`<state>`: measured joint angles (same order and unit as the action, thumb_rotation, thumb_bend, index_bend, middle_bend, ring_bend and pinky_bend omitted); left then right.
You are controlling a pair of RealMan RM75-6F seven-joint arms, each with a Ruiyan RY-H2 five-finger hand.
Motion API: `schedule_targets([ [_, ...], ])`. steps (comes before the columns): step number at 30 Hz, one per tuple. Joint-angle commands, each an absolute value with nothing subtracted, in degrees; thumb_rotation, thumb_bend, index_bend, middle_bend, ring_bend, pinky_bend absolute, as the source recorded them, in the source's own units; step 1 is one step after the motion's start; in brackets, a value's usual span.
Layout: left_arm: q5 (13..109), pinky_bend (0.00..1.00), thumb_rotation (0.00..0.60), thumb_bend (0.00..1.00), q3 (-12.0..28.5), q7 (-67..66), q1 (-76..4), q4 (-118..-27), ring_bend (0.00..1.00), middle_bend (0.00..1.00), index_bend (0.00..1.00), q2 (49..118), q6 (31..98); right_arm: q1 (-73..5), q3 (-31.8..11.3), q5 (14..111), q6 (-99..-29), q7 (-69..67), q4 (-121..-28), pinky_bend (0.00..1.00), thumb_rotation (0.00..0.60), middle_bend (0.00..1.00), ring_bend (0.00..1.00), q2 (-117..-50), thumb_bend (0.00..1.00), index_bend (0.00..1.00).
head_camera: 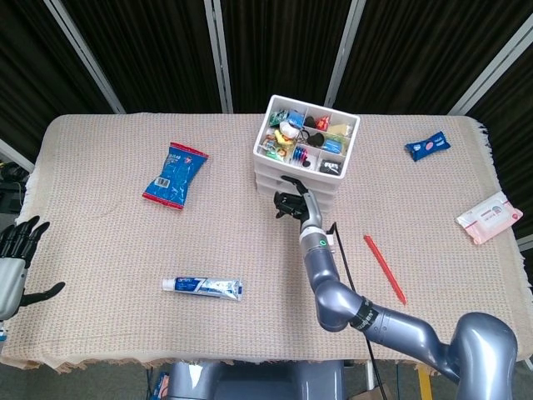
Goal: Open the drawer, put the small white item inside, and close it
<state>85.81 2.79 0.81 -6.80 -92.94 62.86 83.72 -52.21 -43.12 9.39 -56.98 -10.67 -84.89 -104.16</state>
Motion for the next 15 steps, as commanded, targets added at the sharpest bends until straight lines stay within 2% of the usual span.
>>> schedule_targets([
  [1, 85.9, 0.0, 0.6, 0.13, 2.8, 0.8, -6.8, -93.0, 0.0, 0.0, 0.07, 62.9, 83.8, -51.4, -42.8, 9.9, -57.3, -10.8, -86.4, 0.61, 0.6, 0.73, 0.74, -103.8, 0.44, 0.25],
  [15, 86.1, 0.0, 0.6, 0.13, 2.6, 0.3, -6.7, -92.9, 0.0, 0.0, 0.07, 63.0, 84.0, -47.6, -41.2, 11.3, -58.8, -11.1, -94.1, 0.61, 0.6, 0.74, 0.74, -102.0, 0.44, 0.25],
])
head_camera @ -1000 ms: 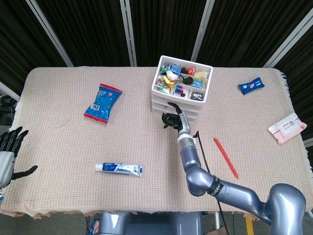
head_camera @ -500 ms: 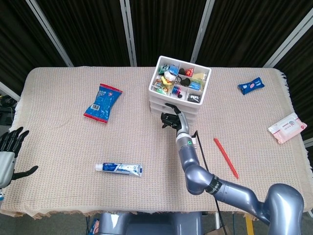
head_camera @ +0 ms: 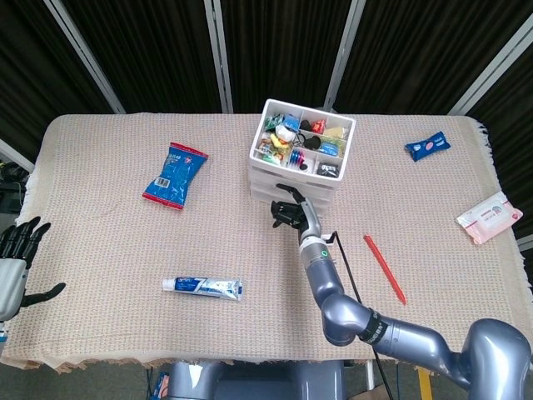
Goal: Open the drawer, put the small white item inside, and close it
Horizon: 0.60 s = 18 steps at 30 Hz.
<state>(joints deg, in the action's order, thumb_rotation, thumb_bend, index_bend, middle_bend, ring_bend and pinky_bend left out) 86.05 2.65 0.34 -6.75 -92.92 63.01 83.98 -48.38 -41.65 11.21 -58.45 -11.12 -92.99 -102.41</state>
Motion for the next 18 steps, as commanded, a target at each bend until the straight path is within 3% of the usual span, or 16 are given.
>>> schedule_targets([
  [1, 86.0, 0.0, 0.6, 0.13, 2.6, 0.3, -6.7, -92.9, 0.0, 0.0, 0.07, 63.0, 84.0, -47.3, -41.0, 11.3, -58.9, -11.1, -94.6, 0.61, 0.6, 0.74, 0.74, -101.8, 0.44, 0.25],
  [18, 86.7, 0.0, 0.6, 0.13, 2.5, 0.1, -6.7, -92.8, 0.0, 0.0, 0.07, 63.2, 84.5, -42.1, -35.7, 15.7, -62.8, -10.2, -103.0, 0.61, 0.6, 0.73, 0.73, -99.1, 0.44, 0.25],
])
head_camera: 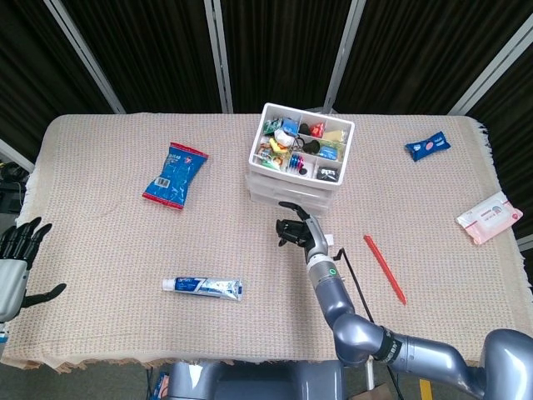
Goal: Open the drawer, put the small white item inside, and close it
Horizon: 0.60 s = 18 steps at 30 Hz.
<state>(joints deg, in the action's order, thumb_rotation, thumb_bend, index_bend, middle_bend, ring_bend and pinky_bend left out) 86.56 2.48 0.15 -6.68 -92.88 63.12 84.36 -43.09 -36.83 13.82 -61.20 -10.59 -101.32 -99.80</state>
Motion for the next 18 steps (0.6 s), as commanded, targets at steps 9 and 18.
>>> schedule_targets([
  [9, 87.1, 0.0, 0.6, 0.13, 2.4, -0.3, -6.4, -92.1, 0.0, 0.0, 0.08, 63.3, 85.1, -39.8, -27.6, 35.0, -74.6, -3.0, -106.4, 0.61, 0.6, 0.71, 0.71, -97.5, 0.44, 0.23],
  [18, 88.0, 0.0, 0.6, 0.13, 2.3, -2.1, -6.2, -91.6, 0.0, 0.0, 0.08, 63.8, 86.2, -39.3, -25.4, 38.0, -78.5, 8.5, -107.7, 0.61, 0.6, 0.71, 0.71, -92.6, 0.44, 0.22],
])
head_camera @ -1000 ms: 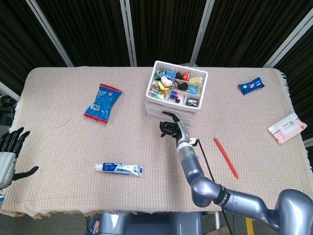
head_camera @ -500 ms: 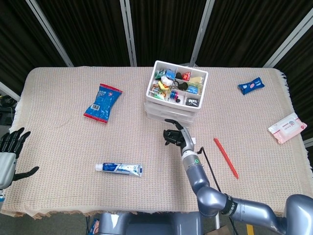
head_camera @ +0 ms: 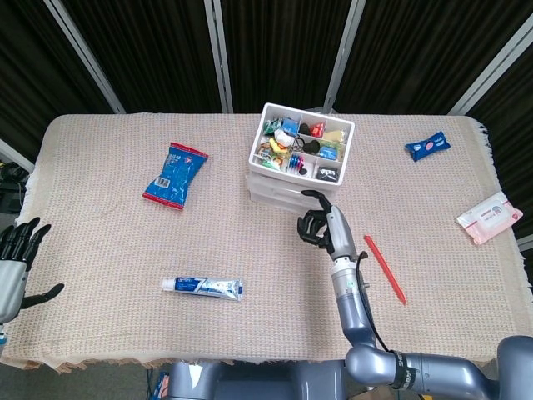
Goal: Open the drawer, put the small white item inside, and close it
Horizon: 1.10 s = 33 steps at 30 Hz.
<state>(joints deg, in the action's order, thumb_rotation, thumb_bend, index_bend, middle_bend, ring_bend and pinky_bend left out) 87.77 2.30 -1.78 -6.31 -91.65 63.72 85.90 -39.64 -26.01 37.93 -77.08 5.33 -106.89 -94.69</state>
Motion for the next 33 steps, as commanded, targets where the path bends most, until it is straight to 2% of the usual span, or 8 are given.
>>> schedule_targets([
  [1, 88.0, 0.0, 0.6, 0.13, 2.2, -2.1, -6.2, -91.6, 0.0, 0.0, 0.08, 63.9, 86.3, -39.2, -25.5, 37.9, -78.6, 9.0, -107.7, 0.61, 0.6, 0.71, 0.71, -92.4, 0.44, 0.22],
  [15, 88.5, 0.0, 0.6, 0.13, 2.1, -2.8, -6.0, -91.3, 0.0, 0.0, 0.08, 64.2, 86.8, -40.1, -26.9, 31.4, -77.2, 15.9, -106.4, 0.61, 0.6, 0.71, 0.71, -90.4, 0.44, 0.24],
  [19, 88.5, 0.0, 0.6, 0.13, 2.1, -2.8, -6.0, -91.3, 0.0, 0.0, 0.08, 64.2, 86.8, -40.4, -26.9, 30.2, -76.7, 16.9, -105.5, 0.61, 0.6, 0.71, 0.71, -90.7, 0.44, 0.29],
  [24, 88.4, 0.0, 0.6, 0.13, 2.1, -2.7, -6.0, -91.4, 0.0, 0.0, 0.08, 64.2, 86.6, -40.6, -27.3, 29.6, -76.5, 17.4, -104.8, 0.61, 0.6, 0.72, 0.72, -90.9, 0.44, 0.43],
  [33, 88.3, 0.0, 0.6, 0.13, 2.1, -2.8, -6.0, -91.5, 0.0, 0.0, 0.08, 64.1, 86.5, -40.0, -27.6, 30.6, -76.9, 16.9, -105.9, 0.61, 0.6, 0.72, 0.73, -90.6, 0.44, 0.47],
])
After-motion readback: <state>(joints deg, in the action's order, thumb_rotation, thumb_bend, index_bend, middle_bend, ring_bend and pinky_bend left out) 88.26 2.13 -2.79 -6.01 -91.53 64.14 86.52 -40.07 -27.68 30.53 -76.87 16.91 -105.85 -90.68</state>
